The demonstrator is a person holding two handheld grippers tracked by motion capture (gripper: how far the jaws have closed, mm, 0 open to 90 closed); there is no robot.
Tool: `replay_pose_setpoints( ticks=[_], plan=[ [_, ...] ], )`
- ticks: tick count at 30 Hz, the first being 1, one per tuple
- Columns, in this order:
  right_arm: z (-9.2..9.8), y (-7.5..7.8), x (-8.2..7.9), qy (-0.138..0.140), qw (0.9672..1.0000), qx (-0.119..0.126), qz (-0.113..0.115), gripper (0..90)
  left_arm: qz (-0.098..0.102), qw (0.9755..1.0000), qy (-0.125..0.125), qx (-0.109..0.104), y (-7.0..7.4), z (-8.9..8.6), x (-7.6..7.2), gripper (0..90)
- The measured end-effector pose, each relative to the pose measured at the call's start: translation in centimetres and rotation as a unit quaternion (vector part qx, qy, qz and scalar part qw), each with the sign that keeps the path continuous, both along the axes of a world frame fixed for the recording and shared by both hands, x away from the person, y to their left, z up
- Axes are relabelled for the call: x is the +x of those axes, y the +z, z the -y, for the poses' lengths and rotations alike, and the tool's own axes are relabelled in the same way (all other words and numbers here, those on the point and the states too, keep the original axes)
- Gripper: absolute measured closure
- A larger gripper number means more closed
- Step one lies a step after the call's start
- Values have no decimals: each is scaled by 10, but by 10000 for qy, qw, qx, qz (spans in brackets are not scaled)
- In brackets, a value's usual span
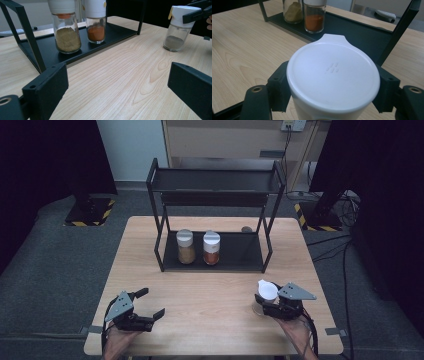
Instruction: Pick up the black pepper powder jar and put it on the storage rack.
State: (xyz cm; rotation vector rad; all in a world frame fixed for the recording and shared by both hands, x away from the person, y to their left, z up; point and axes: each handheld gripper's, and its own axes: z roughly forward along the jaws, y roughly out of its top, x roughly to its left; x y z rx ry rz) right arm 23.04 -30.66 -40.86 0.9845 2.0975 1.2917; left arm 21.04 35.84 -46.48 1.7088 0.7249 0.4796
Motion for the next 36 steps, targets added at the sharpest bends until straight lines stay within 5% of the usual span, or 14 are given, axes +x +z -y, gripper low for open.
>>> replay_pose_setpoints(
  ticks=[16,36],
  plan=[
    [-6,9,-2,45,9999,-80,42,313,16,10000,8,-23,0,-2,0,23],
    [-19,56,20,570,9983,-23,70,313,-21,10000,34,-32,-1,-4,1,24]
  ],
)
